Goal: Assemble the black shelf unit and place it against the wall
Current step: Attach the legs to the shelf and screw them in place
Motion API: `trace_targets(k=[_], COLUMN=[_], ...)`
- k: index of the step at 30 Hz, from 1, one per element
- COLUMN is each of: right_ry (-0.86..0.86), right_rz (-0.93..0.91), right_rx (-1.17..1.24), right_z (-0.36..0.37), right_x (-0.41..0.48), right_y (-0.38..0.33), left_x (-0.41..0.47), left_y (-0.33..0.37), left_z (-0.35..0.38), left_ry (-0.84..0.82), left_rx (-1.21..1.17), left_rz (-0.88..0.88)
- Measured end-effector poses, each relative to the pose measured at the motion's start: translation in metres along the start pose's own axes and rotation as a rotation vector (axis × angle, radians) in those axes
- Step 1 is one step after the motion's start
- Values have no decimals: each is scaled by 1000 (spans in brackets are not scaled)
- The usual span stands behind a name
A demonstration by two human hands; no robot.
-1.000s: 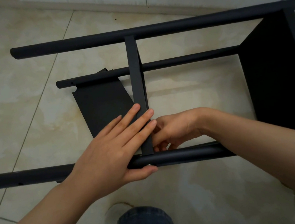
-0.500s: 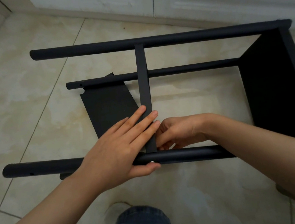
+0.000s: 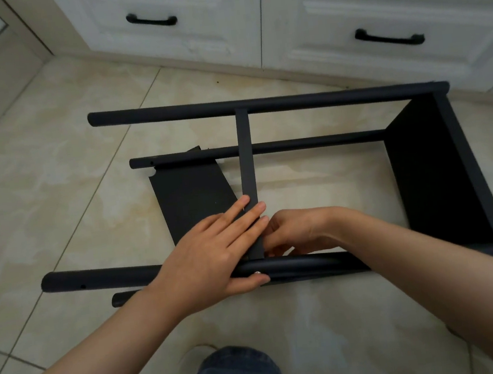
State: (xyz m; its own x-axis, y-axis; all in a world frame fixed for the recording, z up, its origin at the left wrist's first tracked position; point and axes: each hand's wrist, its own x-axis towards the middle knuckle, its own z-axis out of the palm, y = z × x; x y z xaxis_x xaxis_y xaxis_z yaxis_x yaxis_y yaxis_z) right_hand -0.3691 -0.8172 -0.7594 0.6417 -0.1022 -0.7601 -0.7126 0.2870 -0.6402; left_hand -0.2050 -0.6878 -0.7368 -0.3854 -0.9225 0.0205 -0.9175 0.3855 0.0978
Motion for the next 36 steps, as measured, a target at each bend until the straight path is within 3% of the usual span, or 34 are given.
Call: trace_targets(k=[4, 7, 10, 15, 17, 22, 25, 31, 36], right_ry=[68, 103, 186, 330, 386, 461, 491, 545, 638], right_rz=[-6, -29, -62, -175, -181, -184, -187, -157, -149], right_rx=[8, -20, -224, -502, -561, -698, -724, -855, -977], right_z=[-2, -7, -3, 14, 21, 35, 41, 49, 50], right_x=[-13, -32, -52, -73, -76, -79, -82, -88, -97], right_y=[-1, -4, -4, 1, 3, 5, 7, 9, 8], left_x=[-2, -8, -21, -38, -43, -58, -61, -56, -50], left_y=[7, 18, 25, 40, 43, 38, 34, 25, 26], left_z=[-6, -7, -11, -23, -28, -25, -21, -26, -33], left_ry=[-17, 1, 59, 357, 337, 18, 185, 609, 629], left_rx=[11, -144, -507, -993, -1233, -1812, -2117, -2182, -2186], left_rz=[-43, -129, -298, -644, -808, -1285, -1424, -1504, -1441])
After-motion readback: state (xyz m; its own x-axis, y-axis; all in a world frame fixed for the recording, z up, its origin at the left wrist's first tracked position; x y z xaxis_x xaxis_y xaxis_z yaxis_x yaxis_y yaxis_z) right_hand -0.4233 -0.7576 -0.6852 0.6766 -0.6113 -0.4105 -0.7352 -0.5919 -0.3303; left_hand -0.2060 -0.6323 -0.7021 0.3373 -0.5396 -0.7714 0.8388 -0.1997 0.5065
